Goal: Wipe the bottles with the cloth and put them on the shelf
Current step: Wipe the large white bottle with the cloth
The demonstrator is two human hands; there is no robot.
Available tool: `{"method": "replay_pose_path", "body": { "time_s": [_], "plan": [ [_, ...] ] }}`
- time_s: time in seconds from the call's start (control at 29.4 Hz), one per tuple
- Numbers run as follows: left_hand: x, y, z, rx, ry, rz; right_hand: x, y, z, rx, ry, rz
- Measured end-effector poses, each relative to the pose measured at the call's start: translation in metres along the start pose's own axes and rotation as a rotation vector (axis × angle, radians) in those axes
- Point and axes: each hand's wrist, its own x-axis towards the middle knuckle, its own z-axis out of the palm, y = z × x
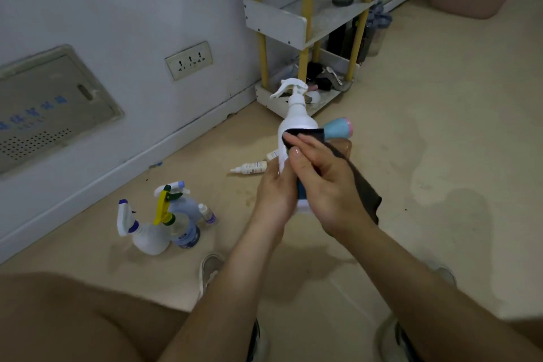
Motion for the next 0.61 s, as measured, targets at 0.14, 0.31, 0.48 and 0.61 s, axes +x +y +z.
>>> {"method": "replay_pose_path", "body": {
  "time_s": [0.14,0.31,0.48,0.61],
  "plan": [
    [-0.027,-0.003,0.015,0.024,-0.068,0.001,0.029,0.011,-0.019,-0.165,0.056,0.001],
    [-0.045,0.003,0.018,0.012,-0.027,0.073,0.034,0.011,-0.03,0.108,0.163,0.299],
    [-0.016,0.024,-0.001,0.01,0.092,0.04,-0.001,-0.001,0.0,0.11,0.115,0.203],
    [-0.012,0.027,-0.009,0.209,0.155,0.145,-0.019,-0.003,0.021,0.2,0.07,0.291]
  ]
}}
